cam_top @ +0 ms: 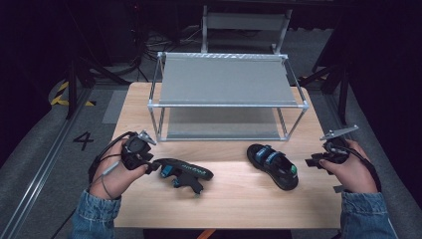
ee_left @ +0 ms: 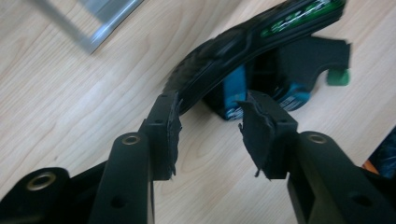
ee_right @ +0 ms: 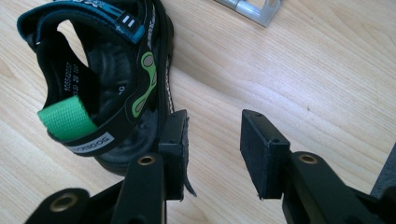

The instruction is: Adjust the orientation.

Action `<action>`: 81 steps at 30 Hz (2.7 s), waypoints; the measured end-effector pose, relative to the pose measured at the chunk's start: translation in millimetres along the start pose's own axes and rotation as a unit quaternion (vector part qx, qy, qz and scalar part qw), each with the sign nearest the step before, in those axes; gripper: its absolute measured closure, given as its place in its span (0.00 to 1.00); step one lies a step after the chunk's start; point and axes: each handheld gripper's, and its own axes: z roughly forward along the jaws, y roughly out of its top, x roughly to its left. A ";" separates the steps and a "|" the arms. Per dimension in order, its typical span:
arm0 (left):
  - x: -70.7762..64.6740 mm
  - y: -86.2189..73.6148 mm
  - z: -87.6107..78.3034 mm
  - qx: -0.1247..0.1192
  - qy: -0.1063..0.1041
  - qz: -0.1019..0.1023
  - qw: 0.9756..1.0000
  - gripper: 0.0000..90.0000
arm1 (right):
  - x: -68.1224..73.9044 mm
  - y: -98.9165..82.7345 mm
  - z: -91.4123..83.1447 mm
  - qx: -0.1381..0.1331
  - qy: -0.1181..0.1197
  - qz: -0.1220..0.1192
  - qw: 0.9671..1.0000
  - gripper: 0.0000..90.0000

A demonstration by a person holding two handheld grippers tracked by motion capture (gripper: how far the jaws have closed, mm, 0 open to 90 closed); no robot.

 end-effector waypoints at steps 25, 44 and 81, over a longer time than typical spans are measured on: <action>-33.7 46.7 50.3 -0.002 -0.069 0.067 0.995 1.00 | 10.5 -16.8 -5.3 -0.027 0.006 0.012 1.000 0.99; -28.4 60.4 67.1 -0.011 -0.017 0.071 0.997 1.00 | 11.6 -27.7 -9.8 -0.029 0.004 0.021 0.999 0.97; -4.1 95.9 81.8 -0.103 0.049 -0.017 0.993 0.47 | 25.3 -56.4 -37.2 -0.050 0.004 0.034 0.998 0.88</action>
